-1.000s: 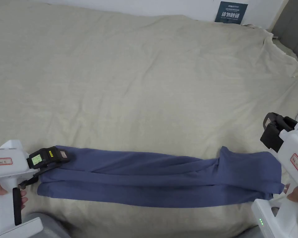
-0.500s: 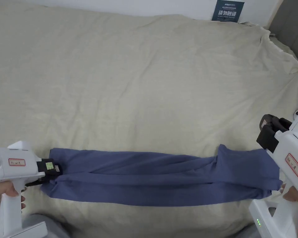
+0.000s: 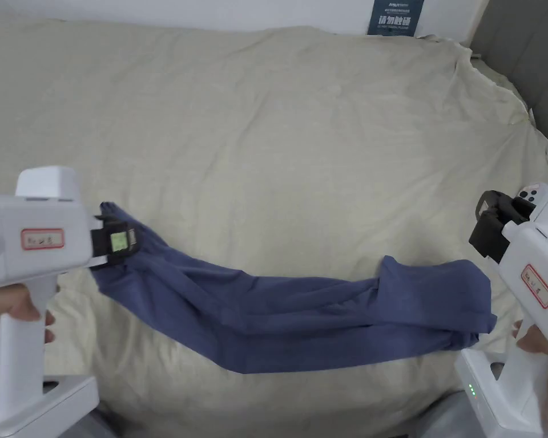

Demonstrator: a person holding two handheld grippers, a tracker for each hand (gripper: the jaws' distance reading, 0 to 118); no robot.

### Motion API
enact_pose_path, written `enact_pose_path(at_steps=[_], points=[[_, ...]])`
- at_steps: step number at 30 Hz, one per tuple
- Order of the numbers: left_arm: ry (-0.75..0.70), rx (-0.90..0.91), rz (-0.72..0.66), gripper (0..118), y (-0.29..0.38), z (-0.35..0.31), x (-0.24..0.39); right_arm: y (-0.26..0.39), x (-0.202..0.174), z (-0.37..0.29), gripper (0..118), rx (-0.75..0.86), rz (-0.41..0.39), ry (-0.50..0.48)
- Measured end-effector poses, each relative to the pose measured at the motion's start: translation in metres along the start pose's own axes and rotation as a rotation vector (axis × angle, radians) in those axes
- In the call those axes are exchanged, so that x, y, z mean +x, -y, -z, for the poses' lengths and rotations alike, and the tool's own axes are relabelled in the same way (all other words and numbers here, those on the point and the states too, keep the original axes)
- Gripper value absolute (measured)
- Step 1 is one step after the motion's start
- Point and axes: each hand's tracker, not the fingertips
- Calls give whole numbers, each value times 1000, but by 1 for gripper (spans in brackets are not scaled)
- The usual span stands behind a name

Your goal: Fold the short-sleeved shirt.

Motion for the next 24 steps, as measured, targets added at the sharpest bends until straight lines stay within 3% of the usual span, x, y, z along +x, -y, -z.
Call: enact_pose_path(at_steps=[10,19,21,23,24], points=[[206,-129,247,4,10,78,126,11,26,-16,0,1,47,40],[98,-365,363,6,60,207,195,11,49,-35,0,7,53,86],[83,-419,421,26,73,225,202,11,52,-37,0,1,55,91],[92,-431,469,58,83,233,206,12,53,-38,0,0,51,100],[101,-433,480,62,85,233,207,13,53,-38,0,-2,49,103]])
